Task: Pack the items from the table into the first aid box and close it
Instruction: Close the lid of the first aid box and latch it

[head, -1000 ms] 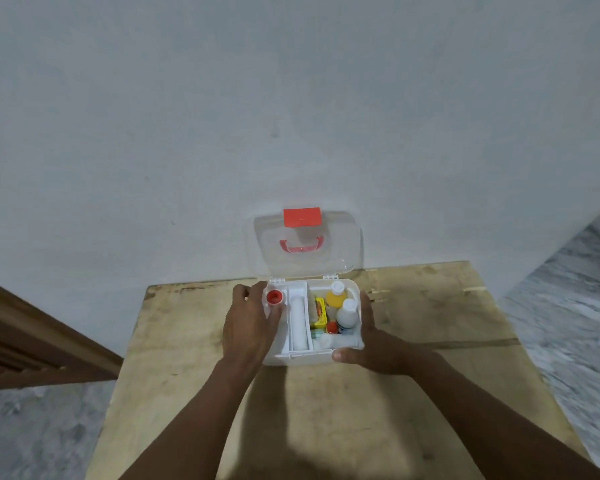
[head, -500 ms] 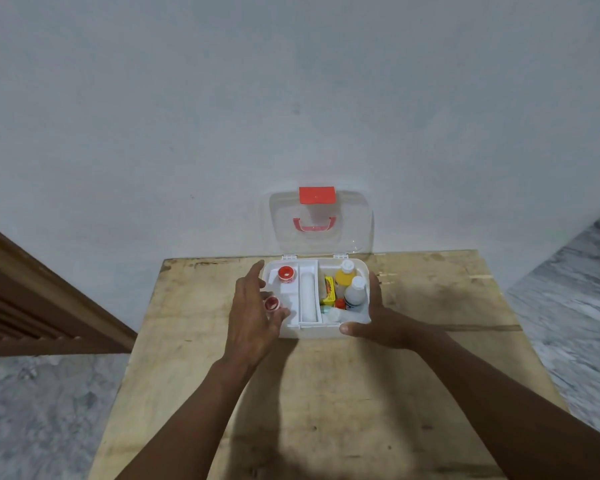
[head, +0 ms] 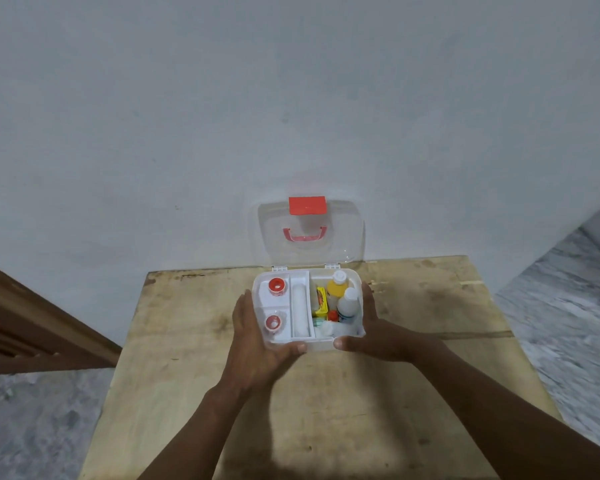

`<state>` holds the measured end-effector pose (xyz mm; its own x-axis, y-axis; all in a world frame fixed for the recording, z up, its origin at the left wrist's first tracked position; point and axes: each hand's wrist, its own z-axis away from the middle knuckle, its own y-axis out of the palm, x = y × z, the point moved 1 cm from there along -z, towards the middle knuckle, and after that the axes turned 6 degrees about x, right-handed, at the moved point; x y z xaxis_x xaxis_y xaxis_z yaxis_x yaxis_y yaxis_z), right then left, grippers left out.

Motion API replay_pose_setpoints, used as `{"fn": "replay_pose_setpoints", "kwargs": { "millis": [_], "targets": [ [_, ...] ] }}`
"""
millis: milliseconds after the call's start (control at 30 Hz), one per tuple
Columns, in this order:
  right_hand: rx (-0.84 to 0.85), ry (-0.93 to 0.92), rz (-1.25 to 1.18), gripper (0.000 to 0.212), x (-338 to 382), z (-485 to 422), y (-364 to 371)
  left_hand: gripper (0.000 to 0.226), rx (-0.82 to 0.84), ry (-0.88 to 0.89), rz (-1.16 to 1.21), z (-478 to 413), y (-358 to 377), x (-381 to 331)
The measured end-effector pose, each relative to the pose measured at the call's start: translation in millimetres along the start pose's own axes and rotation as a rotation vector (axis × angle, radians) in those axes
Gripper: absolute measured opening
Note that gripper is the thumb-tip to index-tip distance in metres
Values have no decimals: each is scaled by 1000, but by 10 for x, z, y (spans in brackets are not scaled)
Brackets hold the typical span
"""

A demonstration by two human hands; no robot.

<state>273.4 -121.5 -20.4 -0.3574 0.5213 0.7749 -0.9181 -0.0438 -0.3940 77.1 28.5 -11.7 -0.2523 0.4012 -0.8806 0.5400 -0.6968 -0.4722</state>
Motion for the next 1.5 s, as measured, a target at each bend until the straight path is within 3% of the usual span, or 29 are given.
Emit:
{"fn": "replay_pose_setpoints", "kwargs": {
  "millis": [67, 100, 167, 267, 333, 433, 533, 667, 767, 1000, 1300, 1500],
  "targets": [
    [40, 38, 62, 104, 207, 134, -53, 98, 18, 12, 94, -13, 43, 25],
    [35, 63, 85, 106, 243, 173, -115, 93, 1, 16, 127, -4, 46, 7],
    [-45, 140, 127, 99, 334, 255, -312, 87, -19, 22, 180, 22, 49, -15],
    [-304, 207, 227, 62, 517, 255, -637, 84, -45, -11, 206, 54, 54, -11],
    [-537, 135, 322, 53, 648, 144, -779, 82, -58, -27, 216, 59, 40, -45],
    [-791, -114, 579, 50, 925, -72, -841, 78, -50, -19, 241, 75, 33, -88],
    [-827, -244, 793, 53, 1214, -300, -785, 76, -53, -10, 249, 78, 27, -94],
    [-962, -58, 974, 58, 1365, -512, -676, 74, -59, 5, 266, 75, 43, -96],
    [-1038, 29, 1046, 47, 1404, -553, -683, 73, -44, 20, 288, 63, 73, -48],
    [-804, -191, 919, 27, 1595, -371, -808, 79, -43, 7, 316, 43, 101, 77],
    [-575, -280, 697, 20, 1489, 203, -502, 85, -36, -165, 342, 135, 95, -37],
    [-494, -175, 864, 14, 1292, 306, -117, 84, -77, -219, 283, 142, 128, -13]
  ]
}}
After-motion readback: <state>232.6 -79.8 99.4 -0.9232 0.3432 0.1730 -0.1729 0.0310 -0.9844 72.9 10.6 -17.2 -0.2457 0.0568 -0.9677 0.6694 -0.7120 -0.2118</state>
